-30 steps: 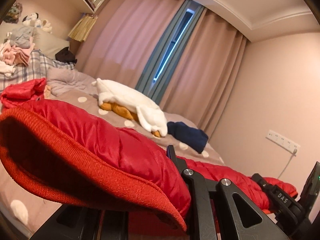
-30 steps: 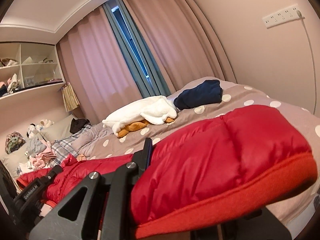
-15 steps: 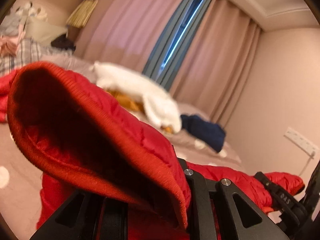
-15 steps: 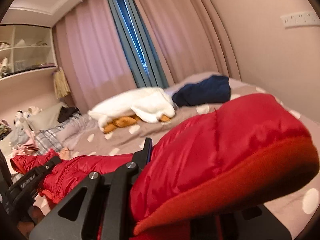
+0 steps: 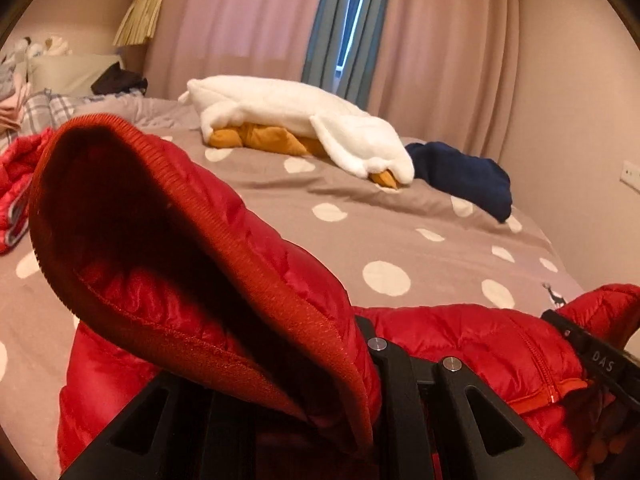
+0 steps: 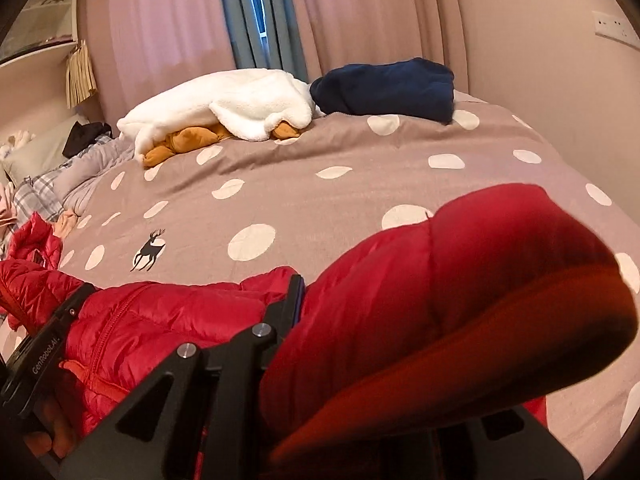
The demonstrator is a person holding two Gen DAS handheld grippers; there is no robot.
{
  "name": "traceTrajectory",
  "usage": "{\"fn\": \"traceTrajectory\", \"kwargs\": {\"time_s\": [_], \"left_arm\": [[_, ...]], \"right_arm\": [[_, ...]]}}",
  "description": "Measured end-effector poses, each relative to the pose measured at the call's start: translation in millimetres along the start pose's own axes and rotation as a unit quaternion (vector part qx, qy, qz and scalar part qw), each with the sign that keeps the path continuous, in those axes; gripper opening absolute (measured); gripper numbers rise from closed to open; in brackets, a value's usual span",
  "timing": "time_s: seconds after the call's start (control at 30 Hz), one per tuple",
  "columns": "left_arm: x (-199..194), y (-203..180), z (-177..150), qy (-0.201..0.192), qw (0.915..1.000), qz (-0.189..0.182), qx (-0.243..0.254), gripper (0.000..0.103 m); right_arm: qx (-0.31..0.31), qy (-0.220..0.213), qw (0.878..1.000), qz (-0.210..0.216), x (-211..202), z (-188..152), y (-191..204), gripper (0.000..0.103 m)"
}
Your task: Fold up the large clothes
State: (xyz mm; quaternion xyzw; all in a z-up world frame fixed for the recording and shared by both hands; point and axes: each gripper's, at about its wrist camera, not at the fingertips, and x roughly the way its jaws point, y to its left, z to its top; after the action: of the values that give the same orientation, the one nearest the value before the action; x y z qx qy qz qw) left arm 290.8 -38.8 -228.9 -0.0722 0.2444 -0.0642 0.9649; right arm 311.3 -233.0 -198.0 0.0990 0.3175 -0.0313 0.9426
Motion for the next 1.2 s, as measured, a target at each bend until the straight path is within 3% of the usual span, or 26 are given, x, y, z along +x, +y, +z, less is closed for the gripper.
{"fn": "traceTrajectory", "kwargs": {"time_s": [0.2,0.47,0.57,0.67,0.87,1.2], "left_arm": [[-5.4,14.2,3.5,0.002,0.9993,0.008,-0.036,0.015],[-20.9,3.3,21.3,-0.025,0.9986,0.023,-0.04,0.015],[-22.2,6.3,28.9,-0.011,0.9975,0.02,-0.066,0.015],[-24.3,2.8,33.5,0.004,0.9981,0.019,-0.058,0.015],[-33.0,6.5,35.7,0.009,0.996,-0.003,-0.089,0.015],[-35.7,-0.5,41.4,0.051,0.9945,0.019,-0.089,0.015]], "right_arm": [[0.0,0.003,1.0,-0.008,7.4,1.8,3.8,0.015],[-0.002,-0.013,1.0,-0.008,-6.1,9.6,8.4,0.015],[0.013,-0.008,1.0,-0.005,-9.7,13.3,6.7,0.016],[0.02,-0.001,1.0,-0.005,-15.3,16.1,7.6,0.017],[0.034,-0.018,0.999,0.014,-34.8,18.8,6.9,0.017],[0.069,-0.011,0.997,0.023,-46.1,24.6,8.9,0.019]]}}
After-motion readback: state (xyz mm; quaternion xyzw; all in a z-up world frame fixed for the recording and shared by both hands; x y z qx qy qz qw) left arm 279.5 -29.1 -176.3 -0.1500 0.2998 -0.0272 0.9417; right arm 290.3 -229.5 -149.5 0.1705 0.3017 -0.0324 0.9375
